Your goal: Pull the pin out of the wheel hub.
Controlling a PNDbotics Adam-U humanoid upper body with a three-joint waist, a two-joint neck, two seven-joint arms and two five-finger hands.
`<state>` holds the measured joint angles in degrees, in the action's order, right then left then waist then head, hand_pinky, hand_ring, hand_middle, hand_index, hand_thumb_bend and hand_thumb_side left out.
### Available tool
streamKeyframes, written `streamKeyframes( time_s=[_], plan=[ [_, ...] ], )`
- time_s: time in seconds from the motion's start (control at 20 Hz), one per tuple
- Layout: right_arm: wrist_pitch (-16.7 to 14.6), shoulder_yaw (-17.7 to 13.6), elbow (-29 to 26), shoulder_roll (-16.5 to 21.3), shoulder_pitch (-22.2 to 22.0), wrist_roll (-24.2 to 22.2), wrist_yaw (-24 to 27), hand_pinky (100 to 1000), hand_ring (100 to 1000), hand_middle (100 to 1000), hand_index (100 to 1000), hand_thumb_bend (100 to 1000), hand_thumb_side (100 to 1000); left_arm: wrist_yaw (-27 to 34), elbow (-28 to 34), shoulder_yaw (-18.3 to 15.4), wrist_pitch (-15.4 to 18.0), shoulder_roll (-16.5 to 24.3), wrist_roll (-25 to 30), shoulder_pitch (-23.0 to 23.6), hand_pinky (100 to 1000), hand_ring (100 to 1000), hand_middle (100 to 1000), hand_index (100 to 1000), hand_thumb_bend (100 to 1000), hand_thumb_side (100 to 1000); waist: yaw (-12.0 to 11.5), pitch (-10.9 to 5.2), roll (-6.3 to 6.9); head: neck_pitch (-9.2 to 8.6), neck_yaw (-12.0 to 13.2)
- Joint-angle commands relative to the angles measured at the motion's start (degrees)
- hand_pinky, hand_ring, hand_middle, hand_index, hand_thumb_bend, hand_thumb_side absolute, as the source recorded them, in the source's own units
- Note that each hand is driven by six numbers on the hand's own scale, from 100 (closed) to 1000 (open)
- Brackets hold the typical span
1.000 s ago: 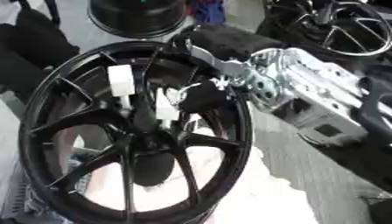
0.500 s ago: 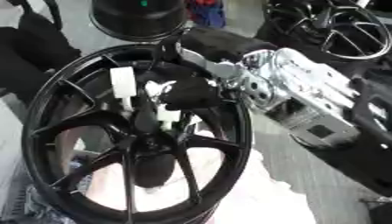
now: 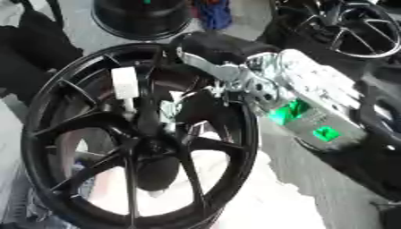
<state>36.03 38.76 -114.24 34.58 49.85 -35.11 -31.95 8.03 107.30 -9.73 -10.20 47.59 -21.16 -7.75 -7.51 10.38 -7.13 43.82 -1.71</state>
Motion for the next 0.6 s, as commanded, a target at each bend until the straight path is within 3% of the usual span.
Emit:
streamKeyframes(
  time_s=[0.05,0.1,0.3,0.6],
  plan=[
    [12.34,-1.19,-0.36,1.05,0.46,-11.87,-0.56,917,907,804,870,100,236,0.27,0.46,-0.41,0.05,1.79,0.2,-0.85,603,489,505,674,228,241,-0.17,-0.12,0.53,0.3,0.08],
    [12.38,-1.23,-0.36,1.08,0.33,-11.65,-0.73,916,907,803,867,100,206,0.28,0.47,-0.41,0.04,1.72,0.2,-0.89,602,489,505,674,227,242,-0.27,0.24,0.51,0.3,0.12],
    [12.72,-1.56,-0.36,0.89,0.04,-10.54,-0.93,908,906,801,865,100,248,0.46,0.34,-0.51,-0.09,1.23,0.13,-1.21,601,487,504,673,223,248,-0.51,1.59,0.36,0.3,0.19],
    [12.39,-1.48,-0.36,0.84,-0.42,-8.83,-1.06,909,913,805,872,100,357,0.8,-0.03,-0.57,-0.18,0.72,0.08,-1.86,599,486,503,672,217,255,-0.68,2.94,0.02,0.3,-0.01]
  ],
)
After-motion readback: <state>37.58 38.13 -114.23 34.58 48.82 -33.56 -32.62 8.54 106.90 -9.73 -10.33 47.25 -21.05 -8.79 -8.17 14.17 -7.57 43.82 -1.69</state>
